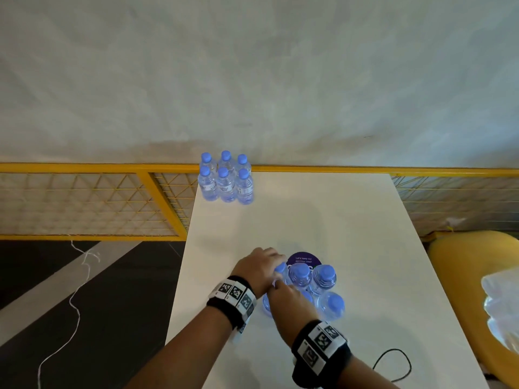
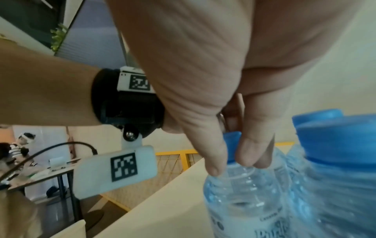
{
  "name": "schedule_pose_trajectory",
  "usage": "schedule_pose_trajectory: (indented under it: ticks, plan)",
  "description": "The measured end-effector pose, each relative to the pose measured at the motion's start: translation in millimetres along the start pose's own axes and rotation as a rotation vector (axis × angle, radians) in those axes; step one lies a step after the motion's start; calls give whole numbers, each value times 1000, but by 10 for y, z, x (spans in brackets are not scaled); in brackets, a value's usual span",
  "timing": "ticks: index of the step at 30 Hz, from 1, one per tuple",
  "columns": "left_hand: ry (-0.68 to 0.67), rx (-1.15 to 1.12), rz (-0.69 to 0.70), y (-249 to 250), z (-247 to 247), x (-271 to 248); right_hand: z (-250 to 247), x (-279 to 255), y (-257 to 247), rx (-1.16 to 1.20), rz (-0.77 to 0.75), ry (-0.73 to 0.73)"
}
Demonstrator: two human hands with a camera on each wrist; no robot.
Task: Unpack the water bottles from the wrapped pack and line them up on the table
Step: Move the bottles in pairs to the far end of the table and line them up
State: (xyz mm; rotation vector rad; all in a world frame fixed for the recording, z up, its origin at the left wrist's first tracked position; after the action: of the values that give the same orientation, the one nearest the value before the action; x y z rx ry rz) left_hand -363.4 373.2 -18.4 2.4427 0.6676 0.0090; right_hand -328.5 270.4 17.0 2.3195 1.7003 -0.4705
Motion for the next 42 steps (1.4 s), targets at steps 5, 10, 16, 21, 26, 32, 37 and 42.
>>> schedule_pose_trajectory:
  ticks: [5,10,16,21,26,32,37,42]
  plan:
    - [39,161,23,31,-40,-20,-78,-43,-7,34,7,9]
    - [120,207,8,-66,-280,37,-159,69,3,104,-20,25]
    - [216,239,23,-175,-995,464,-914,521,76,331,15,103]
    - [293,298,34,-407,-1657,1009,-1415,1139,181,409,79,101]
    - [298,347,-13,-832,-2023,1524,-1501,1840,184,382,110,148]
    - [219,352,-92,-1414,-1913,1931,-1235,2518,122,316,122,54]
    - [203,345,-136,-1691,-1758,2056,-1144,2901,113,230,93,80]
    - [166,337,-173,-1824,-1741,2140,-1189,3129,63,154,70,116]
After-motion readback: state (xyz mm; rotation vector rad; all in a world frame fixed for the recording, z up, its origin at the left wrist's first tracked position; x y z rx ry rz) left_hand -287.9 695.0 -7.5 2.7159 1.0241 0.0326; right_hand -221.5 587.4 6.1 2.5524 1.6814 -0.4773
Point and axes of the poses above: each hand's wrist, its own x-axis towards the middle knuckle, its own z-axis out of the palm, y = z × x, the point moved 7 cm from there along x, towards the middle knuckle, and after that the axes turned 14 degrees about z, right-handed, at the moved point
